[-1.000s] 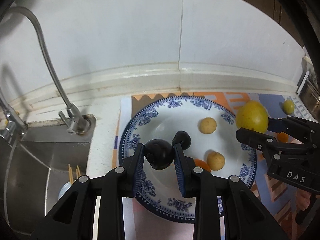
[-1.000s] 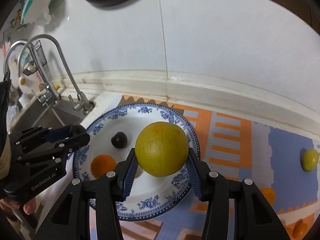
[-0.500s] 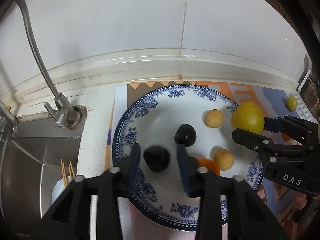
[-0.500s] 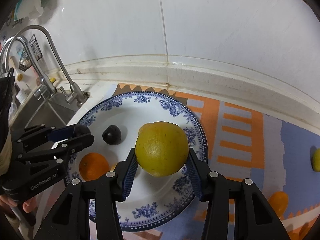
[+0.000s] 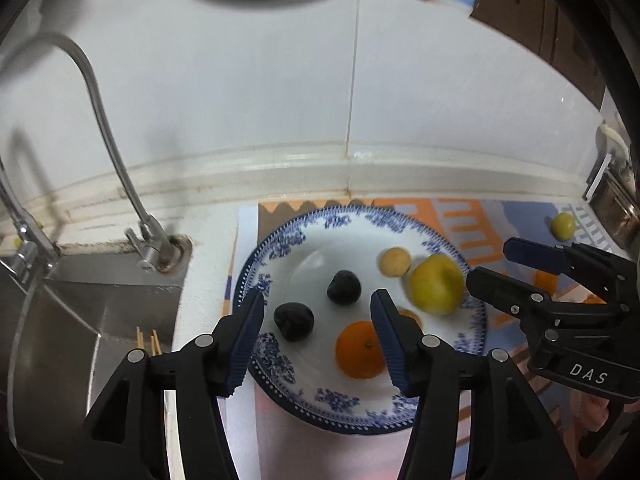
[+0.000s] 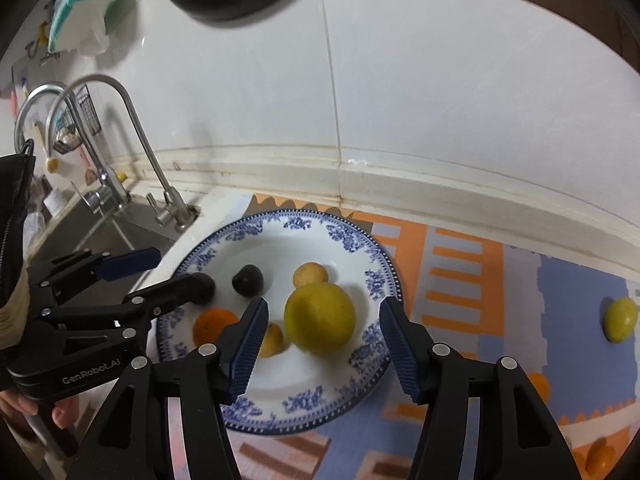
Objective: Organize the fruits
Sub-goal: 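Move both open tools away from the plate toward the loose oranges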
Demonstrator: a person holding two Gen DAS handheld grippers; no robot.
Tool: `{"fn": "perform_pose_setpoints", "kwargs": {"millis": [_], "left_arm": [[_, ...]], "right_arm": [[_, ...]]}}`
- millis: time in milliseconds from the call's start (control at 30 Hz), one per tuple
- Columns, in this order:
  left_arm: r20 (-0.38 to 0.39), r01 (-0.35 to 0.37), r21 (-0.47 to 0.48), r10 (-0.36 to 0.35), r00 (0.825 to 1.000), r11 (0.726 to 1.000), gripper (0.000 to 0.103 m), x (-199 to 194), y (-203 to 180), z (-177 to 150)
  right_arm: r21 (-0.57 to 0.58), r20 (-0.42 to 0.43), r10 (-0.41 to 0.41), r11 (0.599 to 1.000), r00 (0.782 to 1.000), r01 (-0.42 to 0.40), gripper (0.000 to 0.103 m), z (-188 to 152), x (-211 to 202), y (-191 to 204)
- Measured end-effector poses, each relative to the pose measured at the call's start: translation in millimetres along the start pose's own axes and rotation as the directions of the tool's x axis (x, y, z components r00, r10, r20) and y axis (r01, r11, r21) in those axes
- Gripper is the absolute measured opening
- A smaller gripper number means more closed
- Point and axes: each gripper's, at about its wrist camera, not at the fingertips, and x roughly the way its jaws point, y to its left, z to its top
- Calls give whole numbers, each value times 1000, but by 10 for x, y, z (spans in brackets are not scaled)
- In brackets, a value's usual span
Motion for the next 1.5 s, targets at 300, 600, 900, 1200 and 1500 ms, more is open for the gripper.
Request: {"fn": "perform_pose_setpoints", "kwargs": {"millis": [300, 600, 900, 1200, 1500], "left_arm": [[119, -17, 0, 17, 993, 1000, 67, -616, -246, -54], [203, -24, 23, 18, 979, 999, 74, -1131, -545, -192], [258, 5, 34, -14, 966, 999, 75, -1461, -875, -364], [251, 89, 110, -114, 961, 990, 78, -1543, -1220, -472], [238, 166, 208, -215, 947, 964, 78, -1462, -1676, -531]], "right_arm": [[11, 117, -59, 998, 991, 58, 69, -106, -631, 39], [26, 192, -110, 994, 975, 107, 72, -300, -1211, 32], [76, 229, -172, 984, 958, 158, 72, -595, -1720, -101], [164, 260, -279, 956, 924, 242, 72, -919, -2162, -263], [212, 241, -387, 916, 890, 341, 72, -1195, -2441, -530]]}}
